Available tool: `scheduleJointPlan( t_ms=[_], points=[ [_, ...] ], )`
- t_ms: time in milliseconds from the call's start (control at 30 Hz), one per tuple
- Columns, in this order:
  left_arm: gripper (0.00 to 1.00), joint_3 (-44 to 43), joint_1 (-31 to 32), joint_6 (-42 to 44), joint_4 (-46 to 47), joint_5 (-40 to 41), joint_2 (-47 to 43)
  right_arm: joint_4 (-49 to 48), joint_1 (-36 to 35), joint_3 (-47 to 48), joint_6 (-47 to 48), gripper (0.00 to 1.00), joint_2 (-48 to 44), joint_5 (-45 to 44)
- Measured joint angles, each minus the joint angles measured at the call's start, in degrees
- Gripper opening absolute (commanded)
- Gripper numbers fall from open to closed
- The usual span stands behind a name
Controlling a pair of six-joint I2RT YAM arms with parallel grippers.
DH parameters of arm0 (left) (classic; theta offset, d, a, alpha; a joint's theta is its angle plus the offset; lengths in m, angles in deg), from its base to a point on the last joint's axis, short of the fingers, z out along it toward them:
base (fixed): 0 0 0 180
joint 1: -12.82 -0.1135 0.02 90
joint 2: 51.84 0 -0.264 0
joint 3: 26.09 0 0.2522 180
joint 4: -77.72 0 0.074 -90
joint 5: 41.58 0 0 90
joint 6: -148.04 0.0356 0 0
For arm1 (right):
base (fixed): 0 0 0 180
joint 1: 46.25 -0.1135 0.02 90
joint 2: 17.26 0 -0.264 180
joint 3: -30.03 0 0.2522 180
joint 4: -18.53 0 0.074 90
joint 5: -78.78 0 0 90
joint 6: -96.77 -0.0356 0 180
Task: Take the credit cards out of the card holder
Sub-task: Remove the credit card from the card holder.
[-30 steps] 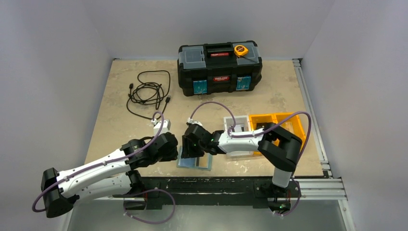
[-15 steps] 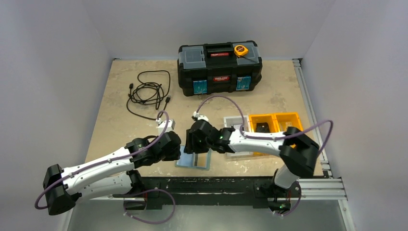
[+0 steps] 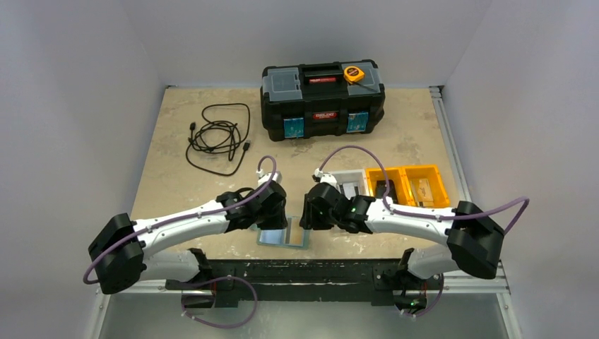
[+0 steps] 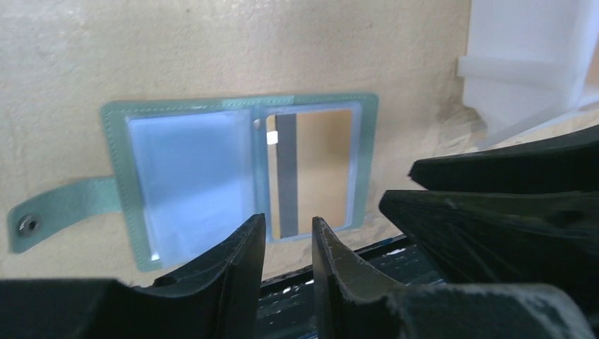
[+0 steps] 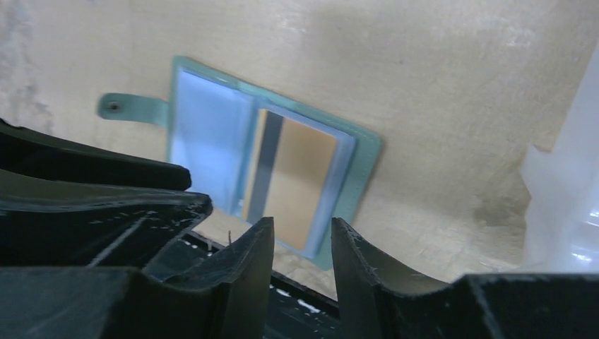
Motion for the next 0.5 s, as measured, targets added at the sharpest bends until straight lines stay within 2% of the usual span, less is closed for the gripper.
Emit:
scheduleJointPlan(
  t_ms=[233, 500],
  points=[
    [0.24, 2.29, -5.6, 0.04, 8.48, -8.48, 2.82, -1.03, -0.07, -0.61, 0.02, 0.27, 5.57, 0.02],
    [0.23, 7.45, -9.2, 0.24, 14.45, -14.47, 5.33, -1.66, -0.22, -0.24, 0.35, 0.21, 9.9, 0.0]
  ],
)
